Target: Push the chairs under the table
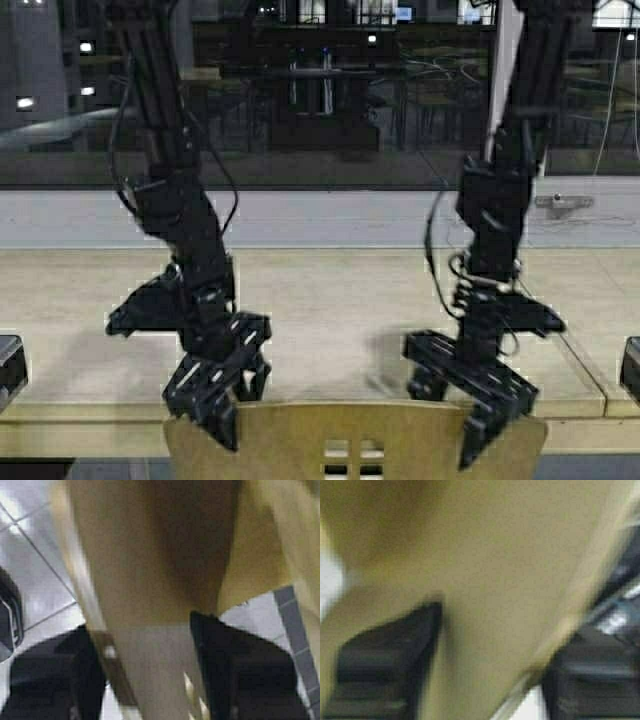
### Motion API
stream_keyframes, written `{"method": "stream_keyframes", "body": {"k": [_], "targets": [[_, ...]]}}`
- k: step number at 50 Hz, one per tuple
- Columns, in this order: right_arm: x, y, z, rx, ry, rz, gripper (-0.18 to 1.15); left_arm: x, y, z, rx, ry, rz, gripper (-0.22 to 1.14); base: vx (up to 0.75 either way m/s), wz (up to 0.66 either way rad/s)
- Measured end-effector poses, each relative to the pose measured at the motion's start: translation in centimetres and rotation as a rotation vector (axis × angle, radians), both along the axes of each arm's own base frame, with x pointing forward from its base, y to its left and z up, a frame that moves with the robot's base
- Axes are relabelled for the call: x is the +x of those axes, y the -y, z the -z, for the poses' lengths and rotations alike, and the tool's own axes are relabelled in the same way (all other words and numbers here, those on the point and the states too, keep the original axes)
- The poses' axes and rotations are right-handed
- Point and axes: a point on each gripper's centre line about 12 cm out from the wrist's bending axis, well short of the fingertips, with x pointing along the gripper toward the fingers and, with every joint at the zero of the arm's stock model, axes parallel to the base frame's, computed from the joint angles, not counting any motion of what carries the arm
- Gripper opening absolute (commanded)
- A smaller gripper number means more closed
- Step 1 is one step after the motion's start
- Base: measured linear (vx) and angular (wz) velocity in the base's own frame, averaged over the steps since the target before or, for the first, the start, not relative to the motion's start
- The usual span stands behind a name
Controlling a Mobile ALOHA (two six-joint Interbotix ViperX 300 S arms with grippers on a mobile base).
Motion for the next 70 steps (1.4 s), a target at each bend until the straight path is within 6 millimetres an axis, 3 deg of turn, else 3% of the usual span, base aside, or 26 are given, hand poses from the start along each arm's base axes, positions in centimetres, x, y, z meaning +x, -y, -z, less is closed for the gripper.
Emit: {"method": "stream_keyframes", "body": {"k": [8,14,21,29,42,54,62,70], "targets": [[0.1,0.0,-1.3,0.01,0.012,0.001,0.88,0.1,-0.1,-0.8,-0.011,0.002,-0.003,0.82,-0.02,-0.01],[-0.3,0.3,-3.3,0.017,0.035,0.018,0.88,-0.3,-0.2,-2.6,-0.019,0.024,0.001,0.82,-0.01,-0.02],[-1.2,0.8,-6.0,0.031,0.053,0.058,0.88,-0.7,-0.4,-5.8,-0.046,0.061,-0.005,0.82,-0.02,-0.03],[-2.0,1.1,-9.6,0.058,0.102,0.081,0.88,-0.1,-0.8,-11.1,-0.105,0.165,-0.037,0.82,-0.04,-0.04],[-0.9,0.8,-13.5,0.103,0.203,0.064,0.88,-1.3,-1.8,-14.5,-0.122,0.229,-0.013,0.82,-0.06,-0.01],[1.4,0.7,-19.5,0.082,0.473,-0.157,0.88,-2.2,-3.4,-17.2,0.029,0.368,0.403,0.82,-0.11,0.04],[3.3,0.4,-23.8,-0.023,0.695,-0.486,0.87,-1.9,-4.5,-19.3,0.222,0.513,0.82,0.82,-0.13,0.17],[3.2,0.7,-27.4,-0.126,0.846,-0.719,0.87,-2.9,-4.9,-20.3,0.329,0.575,1.042,0.82,-0.14,0.28]]}}
